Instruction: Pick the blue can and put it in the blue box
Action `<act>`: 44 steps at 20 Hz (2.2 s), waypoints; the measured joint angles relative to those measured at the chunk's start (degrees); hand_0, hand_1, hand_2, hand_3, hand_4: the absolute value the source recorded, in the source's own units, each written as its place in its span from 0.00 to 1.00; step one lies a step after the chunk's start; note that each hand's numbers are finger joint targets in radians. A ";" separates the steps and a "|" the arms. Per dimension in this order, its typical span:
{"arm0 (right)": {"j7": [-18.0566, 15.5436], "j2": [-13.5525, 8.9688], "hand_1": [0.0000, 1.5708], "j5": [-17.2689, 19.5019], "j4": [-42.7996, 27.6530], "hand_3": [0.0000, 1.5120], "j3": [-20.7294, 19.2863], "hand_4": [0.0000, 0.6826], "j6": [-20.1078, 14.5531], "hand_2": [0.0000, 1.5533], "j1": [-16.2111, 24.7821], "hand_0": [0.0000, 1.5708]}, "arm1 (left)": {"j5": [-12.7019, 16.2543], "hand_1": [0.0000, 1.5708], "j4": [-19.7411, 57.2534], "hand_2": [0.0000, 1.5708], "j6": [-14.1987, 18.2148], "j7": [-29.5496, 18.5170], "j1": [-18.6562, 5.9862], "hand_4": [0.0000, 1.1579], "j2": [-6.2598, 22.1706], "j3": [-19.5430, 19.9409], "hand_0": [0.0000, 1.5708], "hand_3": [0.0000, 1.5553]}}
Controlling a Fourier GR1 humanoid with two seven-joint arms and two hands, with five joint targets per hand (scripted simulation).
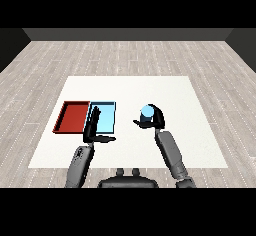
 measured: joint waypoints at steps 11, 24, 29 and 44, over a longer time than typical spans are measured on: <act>0.58 -0.47 0.92 0.28 0.31 0.91 -0.45 0.82 0.76 0.95 -3.04 0.92 | 4.27 0.00 4.14 0.00 3.75 2.22 -5.95 0.00 -0.13 -5.92 0.00 0.00; -1.15 0.17 0.92 -2.79 1.35 0.90 5.87 0.81 -2.44 0.94 -4.90 0.92 | 6.32 0.00 10.26 0.00 6.78 1.35 -11.36 0.00 -0.15 -10.85 0.00 0.00; 0.41 0.24 0.91 -4.22 1.29 0.91 8.16 0.82 -4.07 0.94 -6.77 0.91 | 9.27 0.00 13.65 0.00 11.48 0.55 -13.28 0.00 -0.15 -15.31 0.00 0.00; -0.02 0.26 0.91 -6.56 0.06 0.91 11.15 0.82 -3.84 0.94 -6.38 0.91 | 19.01 0.00 24.61 0.00 16.17 -4.63 -19.10 0.00 -0.15 -22.45 0.00 0.00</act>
